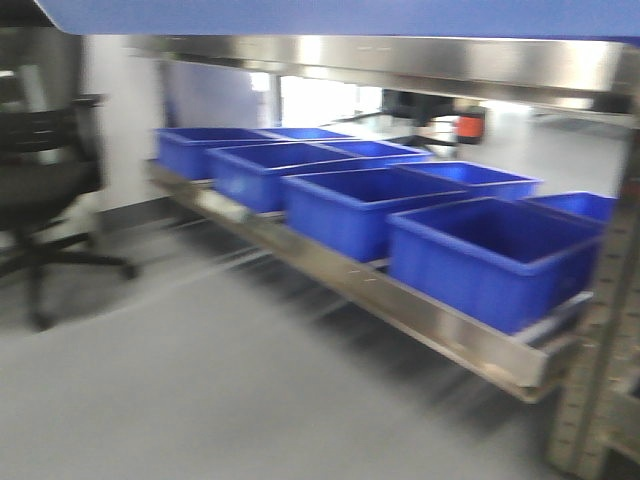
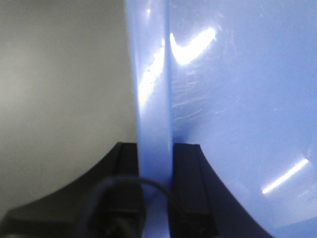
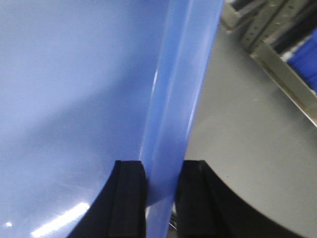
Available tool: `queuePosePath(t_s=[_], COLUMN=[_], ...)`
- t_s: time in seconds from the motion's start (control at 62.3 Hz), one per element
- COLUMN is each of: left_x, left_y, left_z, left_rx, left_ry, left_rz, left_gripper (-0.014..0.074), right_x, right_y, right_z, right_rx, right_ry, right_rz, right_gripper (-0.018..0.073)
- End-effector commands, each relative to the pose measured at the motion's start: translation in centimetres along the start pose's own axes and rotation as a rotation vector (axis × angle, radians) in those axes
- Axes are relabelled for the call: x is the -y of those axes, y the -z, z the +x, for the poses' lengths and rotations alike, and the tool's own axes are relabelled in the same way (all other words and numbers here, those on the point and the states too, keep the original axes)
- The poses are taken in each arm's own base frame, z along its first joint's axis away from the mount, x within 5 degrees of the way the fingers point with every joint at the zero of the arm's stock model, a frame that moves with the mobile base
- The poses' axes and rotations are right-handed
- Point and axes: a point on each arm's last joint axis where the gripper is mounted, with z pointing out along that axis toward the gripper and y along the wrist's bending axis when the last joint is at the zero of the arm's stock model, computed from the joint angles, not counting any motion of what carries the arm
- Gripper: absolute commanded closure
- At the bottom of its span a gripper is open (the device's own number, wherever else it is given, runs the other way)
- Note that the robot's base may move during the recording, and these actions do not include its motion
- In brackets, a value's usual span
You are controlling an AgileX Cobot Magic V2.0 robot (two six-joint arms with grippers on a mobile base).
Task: Grab blue tray and place on right shelf
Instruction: 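Drive up to the rack holding the tray above the upper shelf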
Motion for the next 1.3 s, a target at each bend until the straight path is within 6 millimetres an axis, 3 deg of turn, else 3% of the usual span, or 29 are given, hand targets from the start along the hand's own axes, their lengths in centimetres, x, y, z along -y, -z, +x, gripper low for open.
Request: queuePosePath(t_s=[0.0,1.284], left_x=[0.7,0.7], left_y=[2.39,2.39], left_z=[0.92,0.92], left_rx=[-0.028,-0.028], left_ry=[-0.043,-0.043], left_rz=[0.021,0.021], left_gripper=[0.0645,0.0645], right_x=[0.15,0.15], right_y=[1.79,1.79], right_z=[-0.78,-0.78], right_rx=[0.119,0.119], right_ry=[0.029,0.029], right_rz=[-0.02,-0.02], right_gripper=[0.0503,0.0503])
